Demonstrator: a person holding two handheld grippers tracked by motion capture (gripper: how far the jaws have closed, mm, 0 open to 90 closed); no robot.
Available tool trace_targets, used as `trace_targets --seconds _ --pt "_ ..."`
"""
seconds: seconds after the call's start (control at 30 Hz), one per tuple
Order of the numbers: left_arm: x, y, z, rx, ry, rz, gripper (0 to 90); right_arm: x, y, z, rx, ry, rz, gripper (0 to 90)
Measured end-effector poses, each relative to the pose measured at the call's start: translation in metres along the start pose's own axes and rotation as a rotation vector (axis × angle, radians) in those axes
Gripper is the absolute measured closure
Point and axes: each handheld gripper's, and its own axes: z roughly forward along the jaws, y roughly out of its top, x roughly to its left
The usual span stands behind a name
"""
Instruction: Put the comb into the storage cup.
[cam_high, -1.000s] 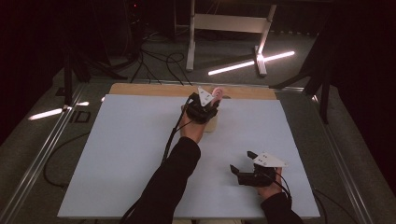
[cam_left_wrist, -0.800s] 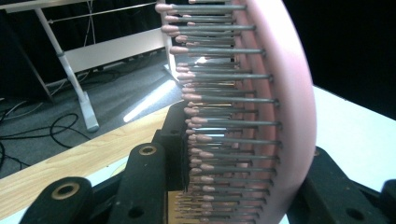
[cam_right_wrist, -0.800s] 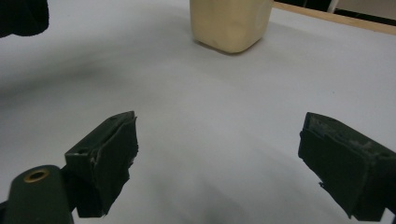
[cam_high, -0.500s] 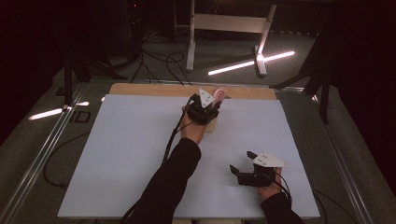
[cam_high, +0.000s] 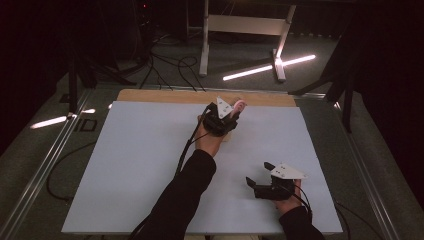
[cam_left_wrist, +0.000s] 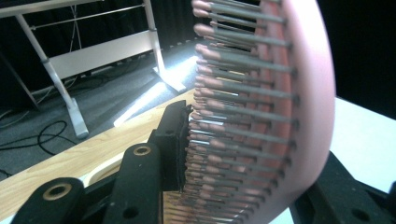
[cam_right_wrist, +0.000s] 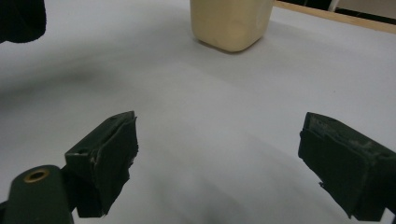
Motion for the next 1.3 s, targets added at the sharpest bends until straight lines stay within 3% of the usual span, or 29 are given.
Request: trace_targets --seconds 0.47,0.87,1.3 --pt "-0.0053 -0.0026 0.0005 0.002 -0.009 0.018 54.0 -0.0003 -0.0003 0.0001 0.001 0.001 0.000 11.4" --pt "-0.0028 -0.0062 -0.0020 -0.007 -0.003 -0.010 49.5 0.0002 -0.0005 0.0006 0.003 0.002 0.000 11.4" --pt "-0.0030 -0.0087 0.0007 0.017 0.016 -0.030 30.5 -0.0001 -0.0009 0.0008 0.003 0.006 0.001 11.4"
